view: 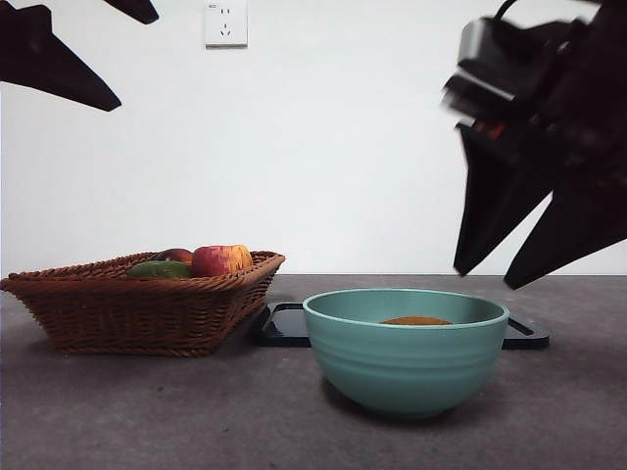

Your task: Pick up the wifruite, put it on the bowl, pick up the plate, put it on desk

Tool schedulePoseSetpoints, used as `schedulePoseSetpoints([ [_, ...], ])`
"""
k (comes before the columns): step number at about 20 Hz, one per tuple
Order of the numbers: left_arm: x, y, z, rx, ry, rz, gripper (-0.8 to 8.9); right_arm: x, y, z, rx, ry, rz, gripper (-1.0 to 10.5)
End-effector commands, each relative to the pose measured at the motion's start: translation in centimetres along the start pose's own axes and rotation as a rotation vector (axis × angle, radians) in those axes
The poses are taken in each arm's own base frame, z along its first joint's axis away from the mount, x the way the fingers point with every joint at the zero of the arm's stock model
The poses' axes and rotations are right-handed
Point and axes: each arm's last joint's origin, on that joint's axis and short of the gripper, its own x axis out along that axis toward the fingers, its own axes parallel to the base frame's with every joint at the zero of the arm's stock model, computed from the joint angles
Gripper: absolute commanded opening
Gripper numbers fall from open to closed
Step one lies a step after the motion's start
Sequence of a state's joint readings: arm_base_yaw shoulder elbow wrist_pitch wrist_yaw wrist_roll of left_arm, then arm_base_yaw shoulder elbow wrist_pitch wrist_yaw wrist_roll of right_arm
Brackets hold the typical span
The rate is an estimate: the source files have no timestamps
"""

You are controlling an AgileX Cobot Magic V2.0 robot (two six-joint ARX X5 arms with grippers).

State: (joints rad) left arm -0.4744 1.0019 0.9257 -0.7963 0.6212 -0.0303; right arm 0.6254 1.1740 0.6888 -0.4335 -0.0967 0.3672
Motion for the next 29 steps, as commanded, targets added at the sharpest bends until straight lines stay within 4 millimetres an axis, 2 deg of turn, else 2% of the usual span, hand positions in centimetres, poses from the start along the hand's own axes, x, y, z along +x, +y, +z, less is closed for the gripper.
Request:
schedulePoseSetpoints([
  [1, 0.0, -0.1, 0.3, 0.03, -0.007, -0.01, 3.12, 1.2, 0.3, 0.3, 0.013, -0.009, -0.022, 2.0],
  [8, 0.0, -0.1, 0.3, 0.03, -0.008, -0.01, 3.12, 3.5, 0.1, 0.3, 0.013, 0.019, -0.047, 1.1],
  [10, 0.0, -0.1, 0.3, 0.029, -0.008, -0.01, 3.12, 3.6, 0.2, 0.4, 0.011, 0.016, -0.045, 0.5],
  [21, 0.0, -0.1, 0.3, 0.029, -0.007, -0.01, 3.12, 3.5, 0.5, 0.7, 0.004, -0.013, -0.026, 0.1],
  [23, 0.0, -0.1, 0.3, 0.033, -0.007, -0.01, 3.12, 2.9, 0.8, 1.4, -0.001, -0.048, -0.012, 0.1],
  [26, 0.0, -0.1, 0.3, 0.033, -0.008, -0.01, 3.12, 1.6, 1.3, 3.5, -0.031, -0.092, -0.007, 0.1],
  [29, 0.0, -0.1, 0.3, 0.033, -0.008, -0.01, 3.12, 0.3, 0.7, 6.1, -0.04, -0.152, -0.03, 0.1],
])
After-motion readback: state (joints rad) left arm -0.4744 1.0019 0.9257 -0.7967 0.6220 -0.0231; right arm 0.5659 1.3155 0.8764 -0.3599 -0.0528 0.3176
